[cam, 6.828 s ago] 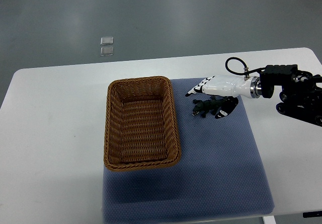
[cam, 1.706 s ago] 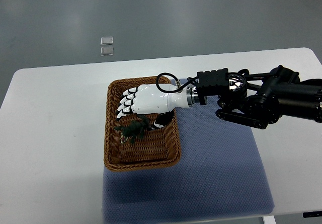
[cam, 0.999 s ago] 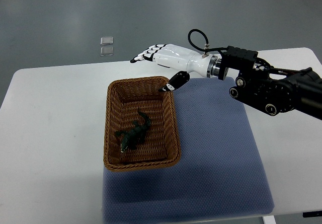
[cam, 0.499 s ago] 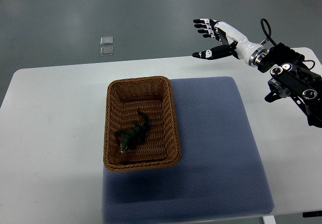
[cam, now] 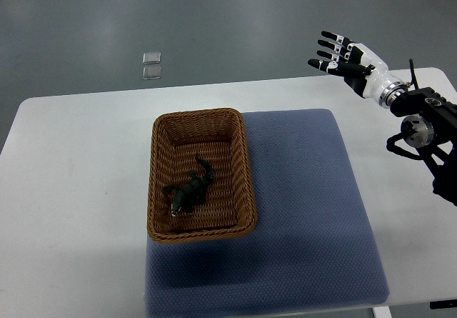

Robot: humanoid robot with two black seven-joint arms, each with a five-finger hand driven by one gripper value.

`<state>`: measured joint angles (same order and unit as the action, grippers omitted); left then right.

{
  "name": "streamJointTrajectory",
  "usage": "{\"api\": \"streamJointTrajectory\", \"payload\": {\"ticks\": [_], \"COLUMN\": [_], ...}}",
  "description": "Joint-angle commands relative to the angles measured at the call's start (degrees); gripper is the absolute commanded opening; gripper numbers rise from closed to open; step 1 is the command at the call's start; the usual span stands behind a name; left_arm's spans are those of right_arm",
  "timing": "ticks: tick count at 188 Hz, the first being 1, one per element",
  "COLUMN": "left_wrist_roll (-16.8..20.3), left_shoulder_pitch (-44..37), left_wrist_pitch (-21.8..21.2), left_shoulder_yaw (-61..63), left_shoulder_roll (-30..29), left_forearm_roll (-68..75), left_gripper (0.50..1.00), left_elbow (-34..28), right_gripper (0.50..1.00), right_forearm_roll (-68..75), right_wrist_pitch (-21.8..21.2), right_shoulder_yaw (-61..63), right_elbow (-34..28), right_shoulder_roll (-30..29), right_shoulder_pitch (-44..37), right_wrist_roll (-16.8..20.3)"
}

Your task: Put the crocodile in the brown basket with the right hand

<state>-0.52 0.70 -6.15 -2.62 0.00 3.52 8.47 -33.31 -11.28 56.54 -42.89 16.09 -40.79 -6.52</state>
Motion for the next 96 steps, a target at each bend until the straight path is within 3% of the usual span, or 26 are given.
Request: {"api": "streamJointTrajectory", "payload": {"ticks": [1,28,35,96], "left_wrist_roll": [-0.01,-0.01,-0.01,-0.01], "left_shoulder_pitch": [0.00,0.00,0.00,0.00], "left_wrist_pitch": [0.00,0.00,0.00,0.00], "left_shoulder_yaw": [-0.02,-0.02,0.07,-0.02], "left_shoulder_roll": [0.00,0.00,0.00,0.00], "left_forearm_roll": [0.00,0.00,0.00,0.00], "left_gripper": [1.000,1.000,1.000,1.000], "left_elbow": [0.05,-0.03,0.05,-0.03], "right_gripper": [0.895,0.897,0.928,0.928], "right_forearm_roll": [3.69,4.84,4.84,4.75], "right_wrist_pitch": [0.03,0.47,0.73,0.82], "right_shoulder_yaw": [0.06,0.15,0.24,1.11], "right_elbow": [0.27,0.27,0.27,0.09], "right_shoulder_roll": [-0.01,-0.97,-1.59,-2.20], "right_shoulder_pitch": [0.97,2.47,2.82,4.67], "right_wrist_roll": [0.02,-0.42,-0.86,-0.86]}}
